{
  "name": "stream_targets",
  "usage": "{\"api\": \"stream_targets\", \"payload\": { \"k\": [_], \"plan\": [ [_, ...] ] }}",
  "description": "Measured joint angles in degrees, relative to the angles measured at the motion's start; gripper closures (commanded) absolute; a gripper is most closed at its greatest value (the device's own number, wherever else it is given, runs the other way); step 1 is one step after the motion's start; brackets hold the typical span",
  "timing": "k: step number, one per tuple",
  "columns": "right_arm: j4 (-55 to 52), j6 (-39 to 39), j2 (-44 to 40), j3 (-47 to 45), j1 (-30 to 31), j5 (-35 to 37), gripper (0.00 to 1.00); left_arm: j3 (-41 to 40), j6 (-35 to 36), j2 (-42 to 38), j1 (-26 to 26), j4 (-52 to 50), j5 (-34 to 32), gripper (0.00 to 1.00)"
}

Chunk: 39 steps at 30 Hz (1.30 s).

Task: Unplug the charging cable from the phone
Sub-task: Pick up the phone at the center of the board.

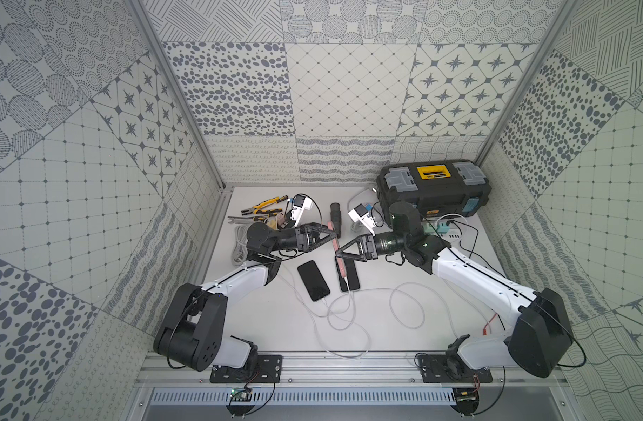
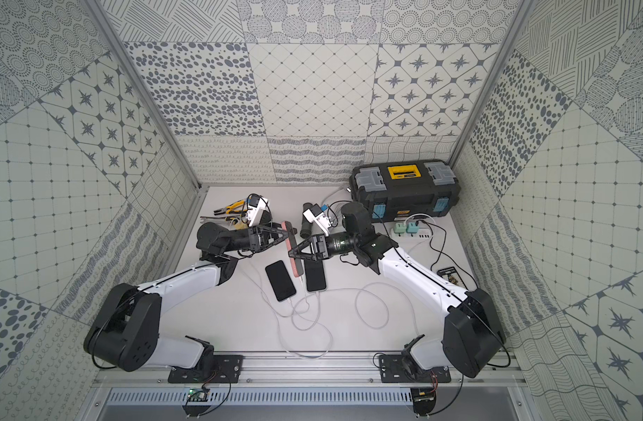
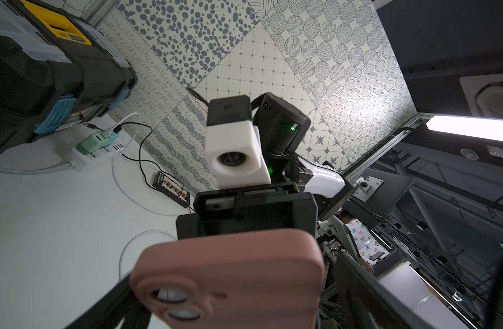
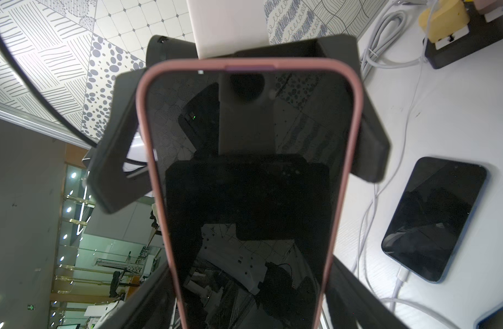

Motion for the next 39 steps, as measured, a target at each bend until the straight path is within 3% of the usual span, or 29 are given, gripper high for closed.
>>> {"api": "stream_targets", "payload": {
  "k": [3, 8, 13, 17, 20, 22, 31, 39],
  "plan": [
    [0.1, -1.0, 0.0, 0.0, 0.0, -0.1, 0.34, 0.0, -0.3, 0.0, 0.0, -0.3, -0.1, 0.26],
    [0.0, -2.0, 0.0, 0.0, 0.1, -0.1, 0.31, 0.0, -1.2, 0.0, 0.0, -0.3, -0.1, 0.39],
    [0.0, -2.4, 0.0, 0.0, 0.1, -0.1, 0.18, 0.0, -1.2, 0.0, 0.0, -0.1, 0.0, 0.69],
    [0.0, -2.7, -0.3, 0.0, 0.1, 0.1, 0.06, 0.3, -0.9, 0.1, 0.0, -0.2, 0.2, 0.86],
    [0.1, -2.9, -1.6, -1.0, 0.0, 0.3, 0.04, 0.8, -0.5, 0.1, 0.0, -0.2, 0.3, 0.96],
    [0.1, -3.1, -2.9, -2.1, 0.0, 0.3, 0.04, 1.3, -0.2, 0.1, 0.0, -0.2, 0.6, 1.00],
    [0.0, -7.1, -8.9, -8.1, 0.3, 0.0, 0.11, 4.7, 1.5, 0.7, 0.3, -1.2, 1.3, 1.00],
    [0.2, -11.7, -11.4, -11.7, 1.6, -0.1, 0.24, 6.8, 2.4, 1.3, 1.5, -2.6, 1.3, 1.00]
  ]
}}
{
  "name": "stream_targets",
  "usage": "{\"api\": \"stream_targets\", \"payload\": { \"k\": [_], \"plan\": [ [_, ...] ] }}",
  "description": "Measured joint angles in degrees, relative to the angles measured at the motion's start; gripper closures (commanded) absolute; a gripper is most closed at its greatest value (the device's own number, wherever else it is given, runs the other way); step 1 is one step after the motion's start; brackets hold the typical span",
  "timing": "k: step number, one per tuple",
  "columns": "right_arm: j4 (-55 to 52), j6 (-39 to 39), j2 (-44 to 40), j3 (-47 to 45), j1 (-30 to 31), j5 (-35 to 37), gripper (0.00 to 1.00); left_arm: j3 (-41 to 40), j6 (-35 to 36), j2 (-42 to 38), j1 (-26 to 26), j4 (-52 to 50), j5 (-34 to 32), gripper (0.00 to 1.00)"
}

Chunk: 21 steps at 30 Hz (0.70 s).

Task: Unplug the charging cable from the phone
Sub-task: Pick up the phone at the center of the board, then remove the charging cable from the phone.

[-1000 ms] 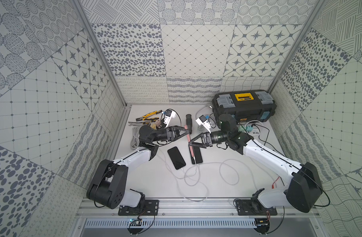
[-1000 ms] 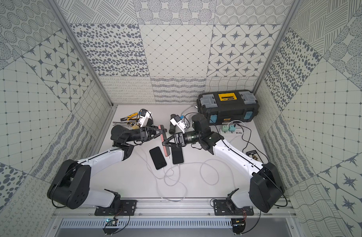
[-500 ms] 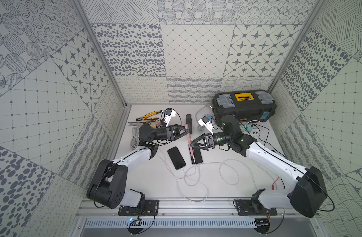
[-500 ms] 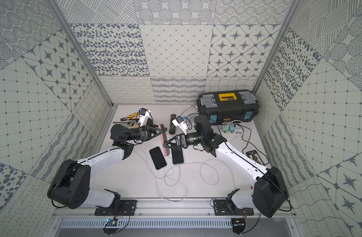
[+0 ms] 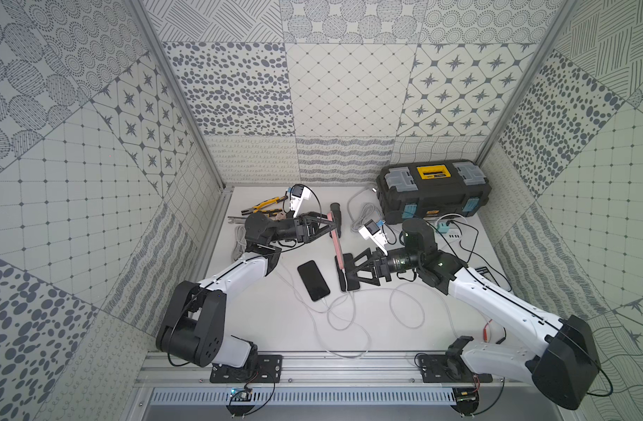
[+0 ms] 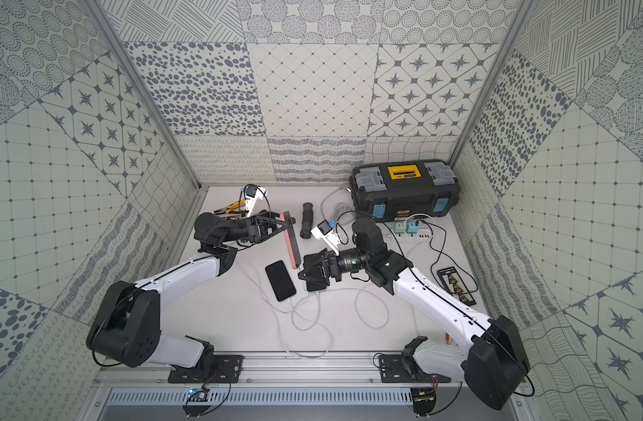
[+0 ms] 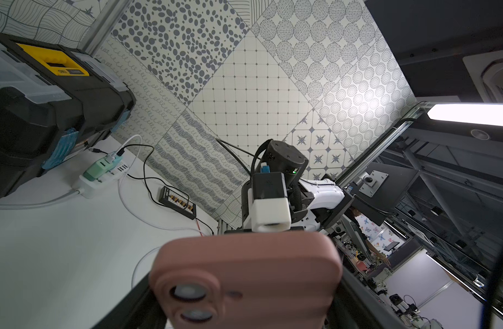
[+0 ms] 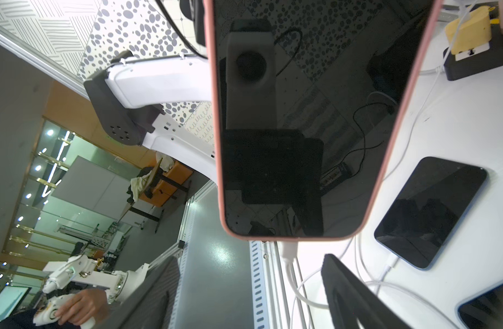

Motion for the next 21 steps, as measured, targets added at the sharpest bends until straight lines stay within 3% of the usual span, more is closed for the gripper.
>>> {"api": "stream_targets", "payload": {
  "k": [3, 9, 16, 21],
  "plan": [
    [-0.1, -1.6, 0.0, -1.3, 0.8, 0.9, 0.30, 0.1, 0.0, 0.0, 0.5, -0.1, 0.0, 1.00],
    [0.2, -3.6, 0.8, -1.7, 1.2, 2.1, 0.53, 0.1, -0.1, 0.0, 0.9, -0.1, 0.0, 1.00],
    [0.4, -4.5, 2.8, -1.8, 2.0, 3.7, 0.65, 0.1, -0.2, -0.3, 1.2, -0.1, 0.0, 1.00],
    [1.6, -4.7, 3.1, -1.9, 2.8, 4.7, 0.81, 0.1, -0.2, -0.5, 1.6, -0.1, -0.1, 1.00]
  ]
}}
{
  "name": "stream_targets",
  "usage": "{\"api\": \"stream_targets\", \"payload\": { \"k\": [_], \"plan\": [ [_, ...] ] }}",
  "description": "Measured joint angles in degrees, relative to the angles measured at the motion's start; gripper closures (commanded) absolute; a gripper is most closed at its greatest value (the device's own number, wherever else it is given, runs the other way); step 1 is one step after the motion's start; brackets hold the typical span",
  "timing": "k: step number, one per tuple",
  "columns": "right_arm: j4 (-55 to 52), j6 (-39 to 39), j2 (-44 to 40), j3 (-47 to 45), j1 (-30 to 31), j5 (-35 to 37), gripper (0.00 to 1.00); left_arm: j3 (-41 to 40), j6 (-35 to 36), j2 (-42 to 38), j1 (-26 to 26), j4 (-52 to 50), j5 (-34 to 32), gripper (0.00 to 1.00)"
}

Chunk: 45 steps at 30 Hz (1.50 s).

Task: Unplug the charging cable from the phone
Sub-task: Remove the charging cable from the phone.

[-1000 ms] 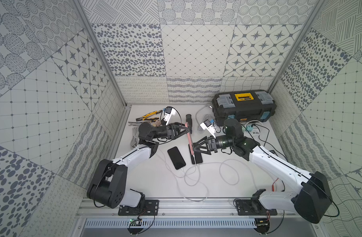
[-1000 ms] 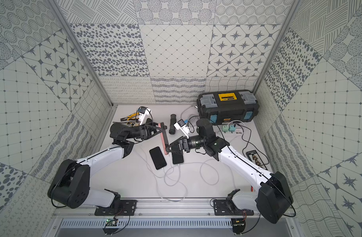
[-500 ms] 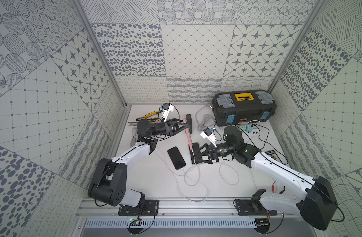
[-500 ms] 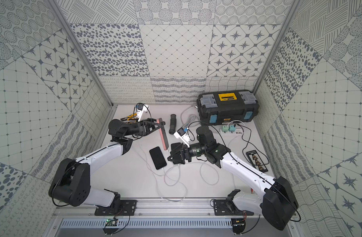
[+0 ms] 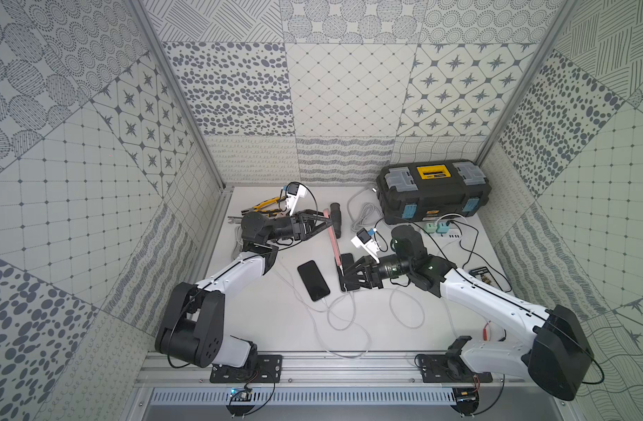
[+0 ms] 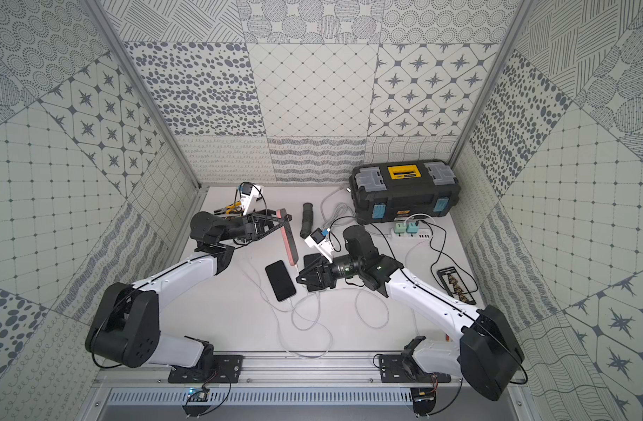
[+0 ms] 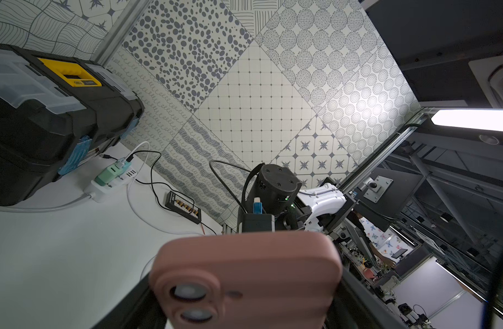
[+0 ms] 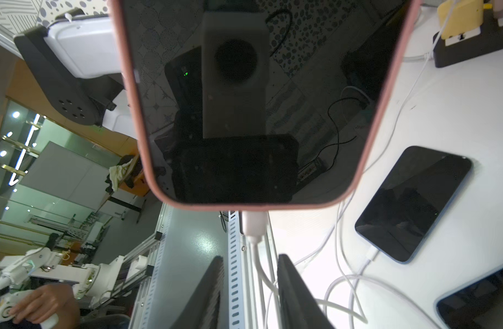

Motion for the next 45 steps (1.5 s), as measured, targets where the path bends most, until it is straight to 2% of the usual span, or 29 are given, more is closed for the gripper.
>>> {"api": "stream_targets", "payload": {
  "k": [11, 26, 36, 37, 38, 39, 40, 42, 45],
  "plan": [
    [1.7, -0.2, 0.3, -1.1, 0.2, 1.0, 1.00, -0.1, -0.6, 0.0, 0.6, 0.0, 0.0, 1.00],
    [5.0, -1.1, -1.1, -3.5, 0.2, 1.0, 1.00, -0.2, -0.9, -0.9, 1.9, -0.2, 1.8, 1.00],
    [1.4, -1.7, -1.7, -5.2, 0.3, 1.0, 1.00, -0.4, -1.9, -1.8, 3.4, -0.1, 1.2, 1.00],
    [1.3, -1.9, -1.7, -5.2, 0.3, 1.0, 0.95, -0.5, -2.1, -1.9, 3.4, 0.0, 1.2, 1.00],
    [1.2, -1.9, -1.7, -5.2, 0.3, 1.1, 0.85, -0.6, -2.3, -1.9, 3.5, 0.0, 1.2, 1.00],
    [1.1, -2.3, -1.7, -5.2, 0.3, 1.3, 0.61, -0.7, -2.3, -1.9, 3.5, 0.1, 1.1, 1.00],
    [0.9, -2.2, -1.7, -5.2, 0.3, 1.6, 0.46, -0.8, -2.4, -2.0, 3.5, 0.1, 1.1, 1.00],
    [0.5, -2.3, -1.7, -5.2, 0.2, 2.2, 0.29, -0.9, -2.5, -2.1, 3.5, 0.2, 1.1, 1.00],
    [0.2, -2.1, -1.7, -5.1, -0.5, 3.1, 0.17, -1.1, -2.5, -2.1, 3.6, 0.3, 1.1, 1.00]
  ]
}}
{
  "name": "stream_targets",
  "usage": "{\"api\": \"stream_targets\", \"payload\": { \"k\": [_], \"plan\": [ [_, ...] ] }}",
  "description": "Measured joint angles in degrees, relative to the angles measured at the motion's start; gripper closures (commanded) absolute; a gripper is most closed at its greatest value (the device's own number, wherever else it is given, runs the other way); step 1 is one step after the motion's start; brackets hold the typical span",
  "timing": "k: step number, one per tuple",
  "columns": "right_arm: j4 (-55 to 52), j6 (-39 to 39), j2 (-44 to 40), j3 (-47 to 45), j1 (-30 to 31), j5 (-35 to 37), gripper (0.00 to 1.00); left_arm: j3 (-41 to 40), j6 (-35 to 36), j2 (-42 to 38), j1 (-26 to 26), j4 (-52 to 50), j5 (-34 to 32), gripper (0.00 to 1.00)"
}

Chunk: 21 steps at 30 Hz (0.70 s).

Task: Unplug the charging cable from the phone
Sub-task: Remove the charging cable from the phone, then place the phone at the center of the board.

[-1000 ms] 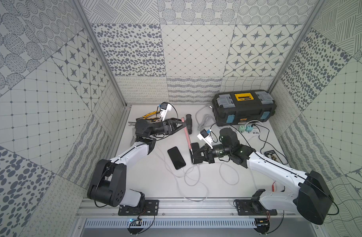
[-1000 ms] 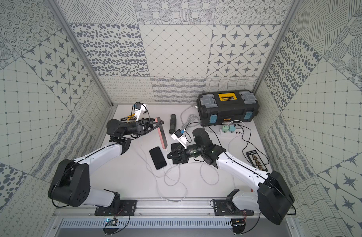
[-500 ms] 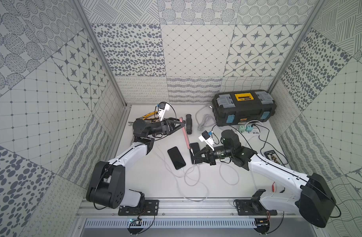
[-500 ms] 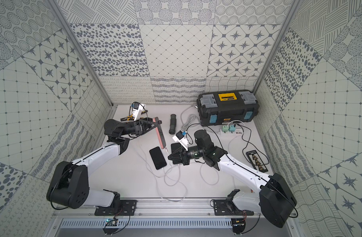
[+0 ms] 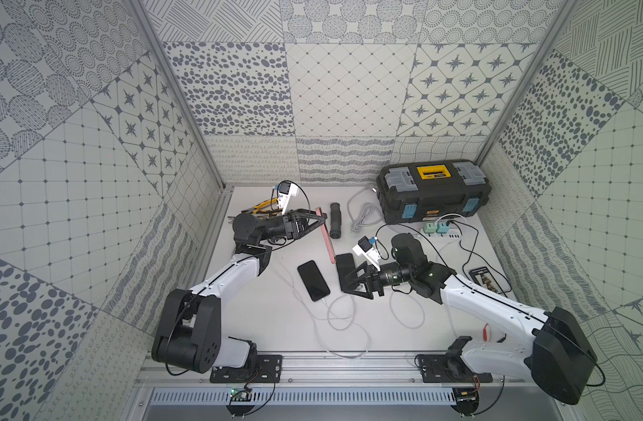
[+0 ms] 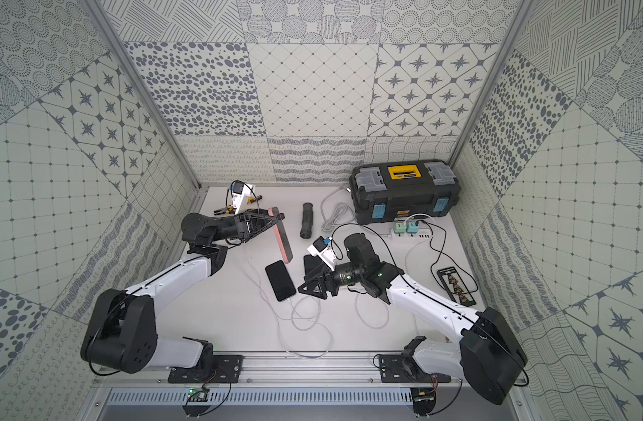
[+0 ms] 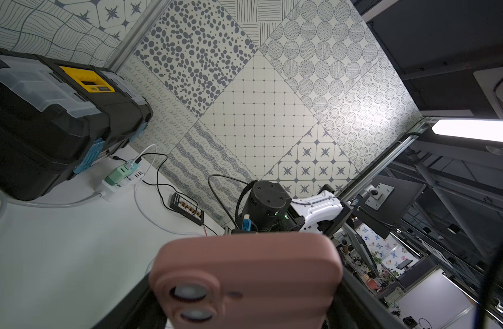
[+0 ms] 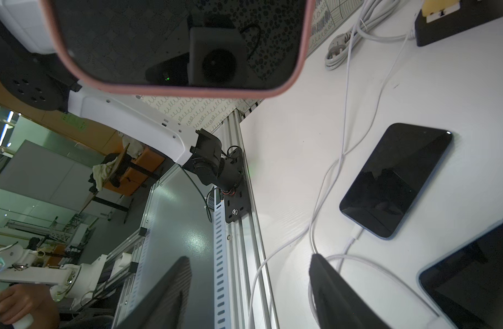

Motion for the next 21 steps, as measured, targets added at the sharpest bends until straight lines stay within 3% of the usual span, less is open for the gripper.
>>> {"api": "stream_targets", "payload": {
  "k": [5, 21],
  "plan": [
    [-1.2, 1.3, 0.0, 2.3, -1.9, 0.3, 0.03, -0.3, -0.2, -0.1, 0.1, 0.0, 0.0, 1.00],
    [-1.3, 5.2, 7.9, 16.9, -4.1, -6.8, 0.03, -1.0, -0.2, -0.2, -0.6, 0.2, 0.1, 1.00]
  ]
}}
